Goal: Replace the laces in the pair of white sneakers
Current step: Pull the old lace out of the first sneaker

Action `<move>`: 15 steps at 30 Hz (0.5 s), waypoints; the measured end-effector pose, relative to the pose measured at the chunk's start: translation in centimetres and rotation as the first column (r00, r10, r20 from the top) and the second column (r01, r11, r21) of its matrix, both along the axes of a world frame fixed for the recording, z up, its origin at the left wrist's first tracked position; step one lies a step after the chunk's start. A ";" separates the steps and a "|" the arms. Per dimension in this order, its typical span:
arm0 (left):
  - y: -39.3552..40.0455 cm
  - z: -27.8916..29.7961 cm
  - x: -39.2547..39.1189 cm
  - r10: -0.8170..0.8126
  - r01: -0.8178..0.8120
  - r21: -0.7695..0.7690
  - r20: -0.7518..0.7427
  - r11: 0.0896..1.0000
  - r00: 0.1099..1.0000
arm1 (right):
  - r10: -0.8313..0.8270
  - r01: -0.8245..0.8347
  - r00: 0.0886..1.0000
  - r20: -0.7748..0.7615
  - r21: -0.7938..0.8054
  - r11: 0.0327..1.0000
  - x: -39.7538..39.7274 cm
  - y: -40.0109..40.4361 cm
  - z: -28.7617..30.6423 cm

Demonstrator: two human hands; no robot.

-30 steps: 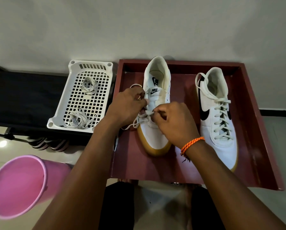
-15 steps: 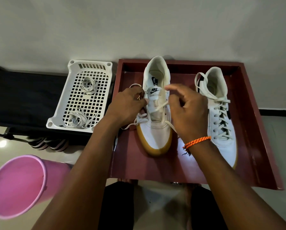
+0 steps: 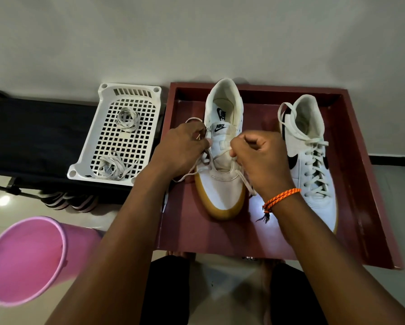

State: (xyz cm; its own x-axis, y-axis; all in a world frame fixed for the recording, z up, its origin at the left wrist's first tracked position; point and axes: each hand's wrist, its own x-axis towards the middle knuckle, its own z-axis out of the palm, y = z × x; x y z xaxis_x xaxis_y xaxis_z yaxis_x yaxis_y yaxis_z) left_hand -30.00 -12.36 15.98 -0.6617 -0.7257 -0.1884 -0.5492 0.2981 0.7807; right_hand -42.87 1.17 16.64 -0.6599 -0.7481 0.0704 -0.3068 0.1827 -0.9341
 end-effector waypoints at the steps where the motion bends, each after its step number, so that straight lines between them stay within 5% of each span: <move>1: 0.1 0.1 0.0 0.001 -0.001 -0.001 0.002 1.000 1.000 | -0.030 0.030 0.998 -0.055 -0.001 1.000 -0.2 0.0 0.0; 5: 0.2 0.1 -0.1 -0.008 0.008 -0.013 0.000 1.000 1.000 | 0.087 -0.044 0.908 -0.410 0.113 0.993 0.4 0.6 -0.5; 8: 0.1 0.0 -0.1 -0.010 0.010 -0.019 -0.016 1.000 1.000 | 0.325 -0.087 0.763 -0.558 0.410 0.908 1.4 0.3 -1.5; 10: 0.0 -0.1 0.0 0.003 -0.004 -0.008 -0.026 1.000 1.000 | 0.356 -0.108 0.759 -0.546 0.432 0.895 1.4 0.2 -2.0; 15: -0.2 0.0 0.1 0.008 -0.008 0.005 -0.002 1.000 1.000 | 0.123 -0.094 0.966 -0.229 0.136 0.986 0.6 0.2 -0.6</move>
State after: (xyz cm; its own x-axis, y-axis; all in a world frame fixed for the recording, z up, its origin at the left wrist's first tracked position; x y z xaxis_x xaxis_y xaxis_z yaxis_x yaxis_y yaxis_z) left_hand -29.85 -12.55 15.94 -0.6565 -0.7298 -0.1910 -0.5500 0.2897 0.7833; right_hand -42.32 1.34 16.05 -0.5500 -0.8268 0.1179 -0.5403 0.2447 -0.8051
